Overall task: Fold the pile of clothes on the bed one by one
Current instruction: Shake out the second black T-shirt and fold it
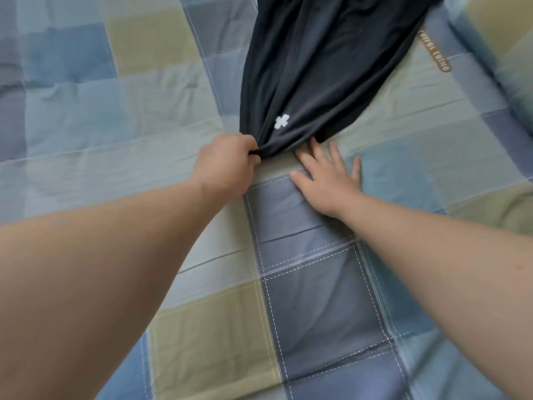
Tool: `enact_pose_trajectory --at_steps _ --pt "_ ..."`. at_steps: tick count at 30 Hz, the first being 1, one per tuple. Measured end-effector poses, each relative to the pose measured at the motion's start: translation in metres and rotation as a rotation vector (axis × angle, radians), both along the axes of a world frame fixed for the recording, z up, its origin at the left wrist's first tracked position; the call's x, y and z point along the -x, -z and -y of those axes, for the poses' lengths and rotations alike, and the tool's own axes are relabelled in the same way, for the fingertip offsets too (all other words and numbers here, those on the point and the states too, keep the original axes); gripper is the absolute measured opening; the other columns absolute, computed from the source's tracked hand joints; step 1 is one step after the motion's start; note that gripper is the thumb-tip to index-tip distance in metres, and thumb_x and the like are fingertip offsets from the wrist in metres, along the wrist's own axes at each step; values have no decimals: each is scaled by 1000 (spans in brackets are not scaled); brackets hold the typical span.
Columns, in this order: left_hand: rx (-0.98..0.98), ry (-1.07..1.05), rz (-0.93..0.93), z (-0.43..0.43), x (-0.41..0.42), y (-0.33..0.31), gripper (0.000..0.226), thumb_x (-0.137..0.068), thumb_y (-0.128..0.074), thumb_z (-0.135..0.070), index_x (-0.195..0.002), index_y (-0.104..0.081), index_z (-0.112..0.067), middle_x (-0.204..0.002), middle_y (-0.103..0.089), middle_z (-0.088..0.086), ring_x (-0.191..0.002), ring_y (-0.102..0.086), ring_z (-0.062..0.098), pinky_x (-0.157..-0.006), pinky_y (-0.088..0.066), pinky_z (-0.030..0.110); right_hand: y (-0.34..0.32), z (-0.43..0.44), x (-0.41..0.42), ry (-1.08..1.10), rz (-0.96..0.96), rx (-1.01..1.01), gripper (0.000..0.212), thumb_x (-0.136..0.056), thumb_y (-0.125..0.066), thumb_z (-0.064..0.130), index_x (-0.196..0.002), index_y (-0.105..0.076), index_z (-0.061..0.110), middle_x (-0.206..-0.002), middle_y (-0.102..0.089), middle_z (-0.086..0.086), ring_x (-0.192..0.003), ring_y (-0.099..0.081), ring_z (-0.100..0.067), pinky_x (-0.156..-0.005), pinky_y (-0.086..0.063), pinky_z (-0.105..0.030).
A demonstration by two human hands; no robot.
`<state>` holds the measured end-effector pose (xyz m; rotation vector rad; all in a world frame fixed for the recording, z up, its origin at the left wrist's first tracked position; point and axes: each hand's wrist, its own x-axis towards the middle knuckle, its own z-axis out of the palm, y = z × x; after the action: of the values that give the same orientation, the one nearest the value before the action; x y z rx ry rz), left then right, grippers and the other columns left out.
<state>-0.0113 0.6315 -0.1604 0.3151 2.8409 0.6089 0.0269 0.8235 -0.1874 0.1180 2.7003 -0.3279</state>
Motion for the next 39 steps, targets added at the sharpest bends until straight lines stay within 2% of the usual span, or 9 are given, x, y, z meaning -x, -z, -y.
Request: enact_pose_trajectory --at_steps 4,7,11,15,21,26,29,32,39 --pt "-76 166 84 -12 -42 -60 13 -96 -56 -22 -83 -54 -23 -86 -61 1 -90 -56 32 -78 -48 45 -57 3 -18 415 233 557 53 -101 -31 60 -135 -59 30 -136 -59 8 -128 -49 -19 -113 -30 -42" --pt "-172 206 151 -16 -81 -110 13 -95 -57 -20 -82 -54 -20 -87 -61 1 -89 -56 31 -76 -47 46 -119 11 -57 821 299 949 51 -96 -40 67 -113 -68 26 -104 -75 4 -98 -70 -20 -94 -50 -43" --pt "-248 307 255 -3 -155 -197 7 -95 -58 -19 -91 -63 -17 -89 -61 2 -88 -54 28 -76 -46 44 -213 29 -106 931 282 953 14 -94 -69 22 -91 -62 11 -77 -68 -12 -64 -67 -23 -67 -59 -41" --pt "-498 93 563 31 -202 -309 11 -97 -65 -26 -92 -74 -21 -76 -65 -13 -72 -55 2 -69 -42 23 -327 51 -155 1032 237 899 11 -96 -59 0 -92 -55 10 -85 -64 -14 -71 -64 -26 -55 -54 -34" --pt "-568 -129 452 87 -254 -430 37 -98 -64 -19 -134 -59 -25 -128 -63 -6 -108 -62 14 -95 -49 31 -524 70 -204 723 59 815 13 -98 -54 6 -86 -60 9 -71 -53 -13 -48 -49 -21 -48 -39 -27" --pt "-597 -14 302 96 -263 -502 51 -94 -68 -26 -141 -52 -37 -142 -56 -11 -129 -50 11 -107 -42 34 -636 82 -220 423 -43 741 12 -94 -64 16 -96 -73 9 -82 -67 -9 -74 -60 -23 -67 -48 -37" --pt "-726 13 289 96 -269 -543 41 -89 -73 -29 -127 -60 -37 -118 -68 -17 -109 -63 5 -95 -51 32 -686 100 -227 315 -57 801 16 -88 -68 24 -96 -77 13 -98 -73 -22 -81 -65 -31 -76 -52 -50" --pt "-742 -83 122 99 -273 -579 7 -92 -71 -31 -96 -68 -25 -84 -68 -11 -79 -64 10 -73 -49 28 -729 108 -229 240 -107 838 16 -95 -64 19 -95 -77 10 -98 -73 -23 -81 -68 -31 -73 -58 -45" --pt "-691 -169 -176 119 -280 -672 27 -98 -64 -26 -75 -57 -14 -57 -44 -9 -53 -40 9 -53 -33 23 -801 77 -222 164 -266 795 20 -94 -68 27 -88 -75 10 -71 -62 -5 -70 -58 -23 -62 -46 -35"
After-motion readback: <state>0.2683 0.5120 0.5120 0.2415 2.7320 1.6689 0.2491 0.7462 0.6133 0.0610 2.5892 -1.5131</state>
